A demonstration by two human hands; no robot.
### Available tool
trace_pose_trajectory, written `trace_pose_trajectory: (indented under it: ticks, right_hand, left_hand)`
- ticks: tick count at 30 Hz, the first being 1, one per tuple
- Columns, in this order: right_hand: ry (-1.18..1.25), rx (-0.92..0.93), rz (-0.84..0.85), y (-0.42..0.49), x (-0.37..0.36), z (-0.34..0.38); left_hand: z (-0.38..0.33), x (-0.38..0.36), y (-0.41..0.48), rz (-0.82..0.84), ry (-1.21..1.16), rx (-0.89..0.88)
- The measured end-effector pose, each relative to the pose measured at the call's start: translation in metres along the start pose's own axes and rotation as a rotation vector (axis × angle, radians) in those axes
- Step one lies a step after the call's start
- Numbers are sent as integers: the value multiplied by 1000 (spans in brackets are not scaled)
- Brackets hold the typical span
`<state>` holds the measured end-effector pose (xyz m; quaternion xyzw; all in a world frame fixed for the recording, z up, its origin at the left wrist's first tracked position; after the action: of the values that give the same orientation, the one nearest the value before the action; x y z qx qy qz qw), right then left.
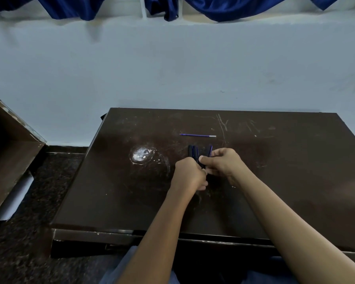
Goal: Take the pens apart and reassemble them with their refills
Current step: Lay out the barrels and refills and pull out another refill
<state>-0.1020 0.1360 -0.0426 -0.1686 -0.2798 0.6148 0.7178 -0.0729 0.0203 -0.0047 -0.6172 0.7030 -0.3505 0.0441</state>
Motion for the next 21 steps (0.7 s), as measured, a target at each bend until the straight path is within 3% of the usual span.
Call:
trace_pose_trajectory:
  ticks: [4,11,21]
  right_hand:
    - [-206,21,-77,-1,0,2]
    - [-587,146,-228,6,5,-19]
    - [-741,247,-349,2,1,-25]
  left_hand:
    - [0,-2,2,31,65,-12]
    - [0,6,-3,-95,266,-170]
    - [-1,11,-3,-109,287,-182]
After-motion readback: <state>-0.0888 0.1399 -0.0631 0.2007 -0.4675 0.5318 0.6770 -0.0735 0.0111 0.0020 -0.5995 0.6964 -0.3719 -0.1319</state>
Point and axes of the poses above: each hand's wrist, its own y-axis towards the middle knuckle, its own x-axis out of the back of the hand, z = x × y, the point moved 2 cm from there along y, towards the middle knuckle, and after that the axes turned 5 degrees about -x, right-handed, at the moved point
